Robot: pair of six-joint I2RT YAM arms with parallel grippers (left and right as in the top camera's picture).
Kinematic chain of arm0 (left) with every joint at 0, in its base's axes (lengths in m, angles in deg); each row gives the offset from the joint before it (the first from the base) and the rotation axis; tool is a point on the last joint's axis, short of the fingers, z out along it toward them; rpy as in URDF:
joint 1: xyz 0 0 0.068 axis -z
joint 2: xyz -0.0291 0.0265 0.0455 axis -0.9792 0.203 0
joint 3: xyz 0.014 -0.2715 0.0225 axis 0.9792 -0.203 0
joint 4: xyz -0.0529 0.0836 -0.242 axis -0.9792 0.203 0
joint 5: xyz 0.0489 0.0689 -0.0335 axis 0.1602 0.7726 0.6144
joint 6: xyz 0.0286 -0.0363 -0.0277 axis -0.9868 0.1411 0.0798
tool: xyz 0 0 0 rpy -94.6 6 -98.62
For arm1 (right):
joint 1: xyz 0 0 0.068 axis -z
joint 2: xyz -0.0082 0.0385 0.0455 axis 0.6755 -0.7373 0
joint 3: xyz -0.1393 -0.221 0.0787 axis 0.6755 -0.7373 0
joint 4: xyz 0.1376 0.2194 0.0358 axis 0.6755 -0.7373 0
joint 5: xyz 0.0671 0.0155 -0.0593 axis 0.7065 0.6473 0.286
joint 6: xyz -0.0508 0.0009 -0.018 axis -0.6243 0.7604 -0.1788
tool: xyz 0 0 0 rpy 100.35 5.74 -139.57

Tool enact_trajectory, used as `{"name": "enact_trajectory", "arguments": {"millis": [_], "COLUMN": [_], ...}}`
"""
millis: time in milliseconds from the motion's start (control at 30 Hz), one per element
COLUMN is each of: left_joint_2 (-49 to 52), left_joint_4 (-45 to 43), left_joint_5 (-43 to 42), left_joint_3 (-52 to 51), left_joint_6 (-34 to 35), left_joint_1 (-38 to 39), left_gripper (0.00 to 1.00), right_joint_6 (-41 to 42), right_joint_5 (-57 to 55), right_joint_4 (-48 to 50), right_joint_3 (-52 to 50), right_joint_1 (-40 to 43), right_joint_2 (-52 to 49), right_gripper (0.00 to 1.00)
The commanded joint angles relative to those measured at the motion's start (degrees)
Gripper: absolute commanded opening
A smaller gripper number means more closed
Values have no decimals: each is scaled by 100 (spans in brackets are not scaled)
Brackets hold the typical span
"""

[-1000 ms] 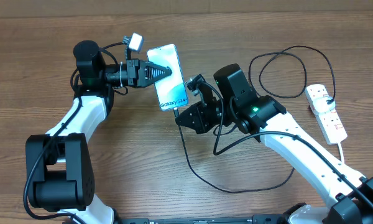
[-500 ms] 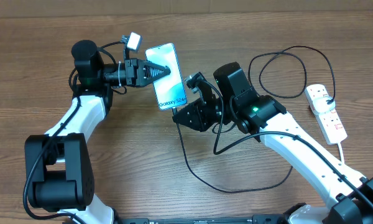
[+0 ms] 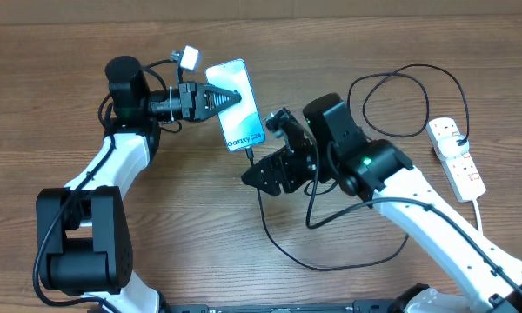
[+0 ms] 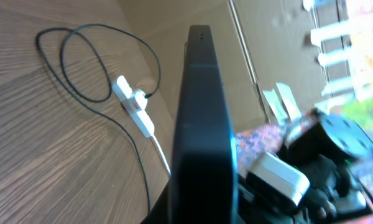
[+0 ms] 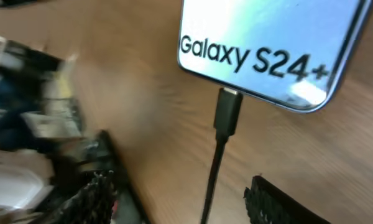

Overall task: Plug charger to phone and switch on socket
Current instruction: 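Align the USB-C tip under the phone's bottom port, then push the USB-C tip up into the phone's port with the right gripper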

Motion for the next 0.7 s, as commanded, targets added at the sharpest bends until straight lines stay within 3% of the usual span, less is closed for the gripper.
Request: {"name": "enact_trajectory", "arguments": {"millis": [0, 167, 433, 600, 667], "left_joint_2": [-9, -9, -9, -9, -9], "left_joint_4": [332, 457, 457, 459, 457], "left_joint_5": [337, 328, 238, 236, 238], "left_joint_3": [48, 48, 48, 48, 48], "left_joint_6": [-374, -426, -426, -470, -472], "left_joint_1": [17, 17, 17, 17, 17], "left_gripper": [4, 4, 4, 4, 4], "right_joint_6": [-15, 446, 466, 463, 463], "right_joint_5": [-1856, -3751, -3783, -3807, -3805], "right_joint_4": [13, 87, 527, 671, 699], "right_joint_3": [155, 153, 155, 155, 155], "right_joint_1": [-514, -1123, -1161, -1158, -1161], "right_joint_2": [66, -125, -601, -601, -601], "right_gripper": [66, 65, 35, 22, 21]}}
